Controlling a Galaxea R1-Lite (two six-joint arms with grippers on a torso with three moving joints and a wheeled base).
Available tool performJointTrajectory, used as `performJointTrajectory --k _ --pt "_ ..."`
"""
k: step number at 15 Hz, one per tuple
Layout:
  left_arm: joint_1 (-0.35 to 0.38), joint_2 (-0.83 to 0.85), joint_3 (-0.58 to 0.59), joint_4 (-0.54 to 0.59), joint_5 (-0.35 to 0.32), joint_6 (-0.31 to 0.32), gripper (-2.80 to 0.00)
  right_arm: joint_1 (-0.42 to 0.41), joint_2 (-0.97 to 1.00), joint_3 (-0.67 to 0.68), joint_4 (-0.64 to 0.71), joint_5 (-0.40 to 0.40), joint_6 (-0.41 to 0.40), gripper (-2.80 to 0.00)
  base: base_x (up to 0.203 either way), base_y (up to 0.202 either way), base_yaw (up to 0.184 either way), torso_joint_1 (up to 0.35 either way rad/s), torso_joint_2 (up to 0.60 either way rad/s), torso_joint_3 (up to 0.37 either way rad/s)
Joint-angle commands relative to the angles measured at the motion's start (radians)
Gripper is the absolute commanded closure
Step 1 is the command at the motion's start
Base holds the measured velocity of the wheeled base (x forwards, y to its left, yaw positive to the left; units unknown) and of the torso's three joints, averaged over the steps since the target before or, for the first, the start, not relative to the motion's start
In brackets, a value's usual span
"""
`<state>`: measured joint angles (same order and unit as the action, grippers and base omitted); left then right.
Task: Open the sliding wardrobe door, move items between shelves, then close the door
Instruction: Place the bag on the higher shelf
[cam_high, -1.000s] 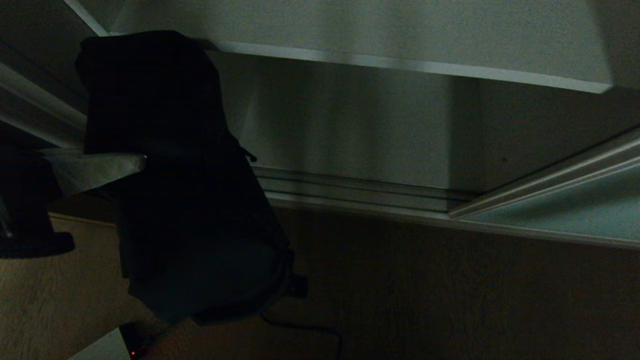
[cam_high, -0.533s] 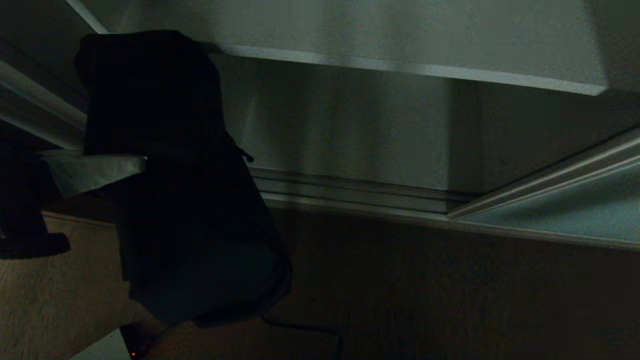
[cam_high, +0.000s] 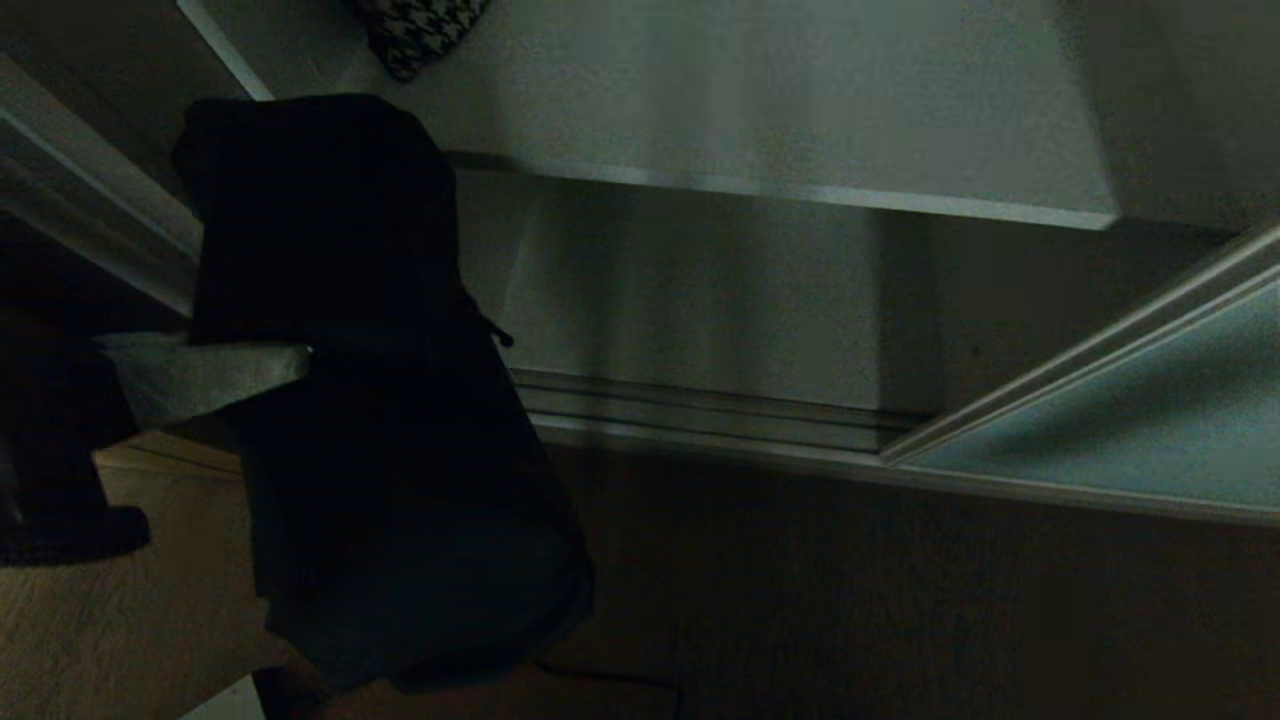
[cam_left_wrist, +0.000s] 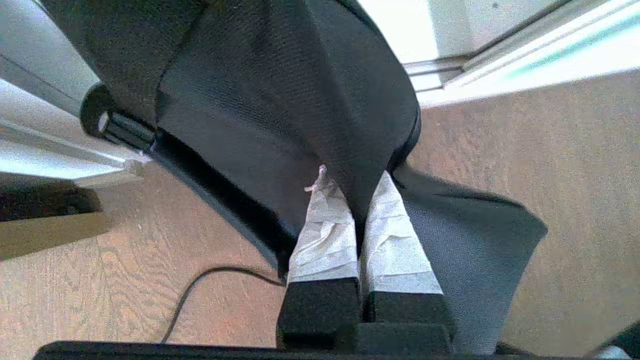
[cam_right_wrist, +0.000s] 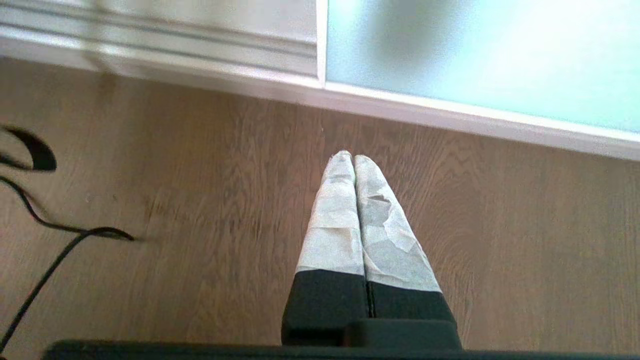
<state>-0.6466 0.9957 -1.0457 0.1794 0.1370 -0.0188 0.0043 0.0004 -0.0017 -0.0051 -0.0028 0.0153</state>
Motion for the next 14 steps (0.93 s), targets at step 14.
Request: performJointTrajectory --k 14 --pt "-0.007 0.008 -0.104 -0.009 0.008 0.071 0.00 0.000 -0.002 0.000 -0.001 0.000 0.000 0.00 0.000 0.000 0.000 0.001 0.00 0.203"
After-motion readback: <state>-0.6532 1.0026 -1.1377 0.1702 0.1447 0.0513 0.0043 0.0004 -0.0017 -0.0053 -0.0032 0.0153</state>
